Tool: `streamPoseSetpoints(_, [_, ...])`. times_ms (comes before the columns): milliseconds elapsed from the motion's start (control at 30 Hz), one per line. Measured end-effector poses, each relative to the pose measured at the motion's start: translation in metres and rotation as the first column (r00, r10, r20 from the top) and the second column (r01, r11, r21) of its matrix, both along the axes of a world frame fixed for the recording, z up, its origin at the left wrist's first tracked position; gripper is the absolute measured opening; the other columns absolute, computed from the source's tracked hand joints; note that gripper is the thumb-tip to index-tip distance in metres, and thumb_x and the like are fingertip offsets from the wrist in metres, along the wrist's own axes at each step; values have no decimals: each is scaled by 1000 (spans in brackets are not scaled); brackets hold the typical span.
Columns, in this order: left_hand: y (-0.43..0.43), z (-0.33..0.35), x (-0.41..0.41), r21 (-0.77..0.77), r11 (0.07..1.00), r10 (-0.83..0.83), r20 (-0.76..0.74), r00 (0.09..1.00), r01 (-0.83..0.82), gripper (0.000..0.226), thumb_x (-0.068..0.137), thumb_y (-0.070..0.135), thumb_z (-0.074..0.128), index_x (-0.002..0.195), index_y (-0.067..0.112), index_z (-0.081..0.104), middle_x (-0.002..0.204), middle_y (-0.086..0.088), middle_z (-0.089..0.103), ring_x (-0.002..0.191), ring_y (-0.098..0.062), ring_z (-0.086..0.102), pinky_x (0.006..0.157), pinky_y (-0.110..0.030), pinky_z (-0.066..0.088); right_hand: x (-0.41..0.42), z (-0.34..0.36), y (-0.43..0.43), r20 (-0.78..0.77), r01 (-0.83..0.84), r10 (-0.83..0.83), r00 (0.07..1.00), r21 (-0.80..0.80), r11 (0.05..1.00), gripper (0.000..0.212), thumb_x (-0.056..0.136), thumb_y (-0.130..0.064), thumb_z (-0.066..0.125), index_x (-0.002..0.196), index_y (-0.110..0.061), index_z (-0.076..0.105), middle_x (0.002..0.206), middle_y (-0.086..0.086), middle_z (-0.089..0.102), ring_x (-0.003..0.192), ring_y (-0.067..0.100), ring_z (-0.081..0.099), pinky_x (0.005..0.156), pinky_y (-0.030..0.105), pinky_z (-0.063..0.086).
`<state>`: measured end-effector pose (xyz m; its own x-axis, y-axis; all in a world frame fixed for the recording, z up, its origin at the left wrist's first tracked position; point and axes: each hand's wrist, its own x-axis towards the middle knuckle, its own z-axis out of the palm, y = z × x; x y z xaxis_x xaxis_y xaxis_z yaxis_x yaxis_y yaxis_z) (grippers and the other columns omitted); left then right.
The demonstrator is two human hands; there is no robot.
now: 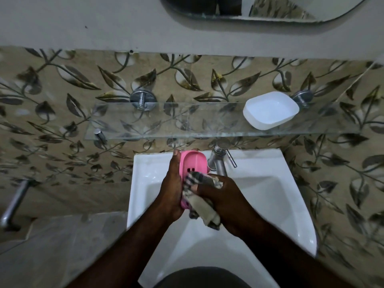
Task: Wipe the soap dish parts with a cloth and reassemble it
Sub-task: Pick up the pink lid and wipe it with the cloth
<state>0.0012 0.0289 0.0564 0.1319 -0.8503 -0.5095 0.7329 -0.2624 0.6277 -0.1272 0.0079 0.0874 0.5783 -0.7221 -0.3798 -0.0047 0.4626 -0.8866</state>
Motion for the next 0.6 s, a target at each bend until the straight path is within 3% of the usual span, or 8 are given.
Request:
streamPoseSetpoints(167, [3,2,-21,-100,993,-68,-68,995,61,65,89,63,40,116,12,70,121,-18,67,112,-30,64,85,-37,56,13,6,-12,100,395,-417,904,181,901,18,86,-3,63,100,4,70,98,25,72,89,37,71,83,48,58])
streamPoseSetpoints(233, [5,0,-20,-106,992,-75,-42,996,70,59,90,60,41,116,16,70,121,-17,67,112,-30,64,87,-37,56,10,6,-9,45,348,-354,934,102,932,14,87,-4,63,96,-1,73,88,20,75,78,31,74,68,40,61])
streamPoseSetpoints(333, [3,2,-10,-129,989,-65,32,997,69,51,84,58,45,108,24,74,110,-14,72,101,-25,70,78,-33,58,-3,3,-3,-89,67,-97,991,-293,954,9,85,-10,67,78,-8,70,58,11,66,46,24,65,41,28,51])
streamPoseSetpoints(400, [2,4,-3,-81,996,-17,112,994,26,56,76,62,51,112,24,71,105,-14,74,92,-25,72,74,-33,59,-12,-1,-8,-320,-275,77,944,-639,718,9,80,-21,67,78,-12,68,66,8,66,56,23,66,51,32,54])
streamPoseSetpoints(467, [0,3,1,-15,1000,10,251,968,-7,63,70,65,53,114,22,67,106,-12,72,90,-24,68,77,-35,55,-19,-7,-13,-673,-639,44,739,-677,365,16,76,-35,66,85,-22,69,79,-2,68,73,14,65,67,29,52])
streamPoseSetpoints(500, [-1,3,3,-14,1000,14,304,953,-11,65,69,66,53,115,22,66,107,-11,71,92,-23,66,81,-38,52,-20,-9,-14,-729,-684,-7,685,-646,340,17,75,-37,67,86,-24,67,80,-4,67,75,12,63,68,29,51])
streamPoseSetpoints(533, [-1,3,3,-25,1000,18,335,942,-10,65,69,66,54,116,22,64,107,-10,70,92,-23,65,82,-40,51,-20,-10,-15,-713,-641,-50,700,-657,397,16,74,-36,69,83,-23,66,78,-5,66,74,10,63,66,29,49])
streamPoseSetpoints(600, [-2,6,3,-50,999,33,364,931,-17,65,67,66,60,117,25,61,98,-9,70,83,-23,66,76,-40,52,-20,-10,-19,-528,-328,-128,839,-680,655,16,73,-31,75,78,-18,68,72,-3,69,68,10,66,63,30,51])
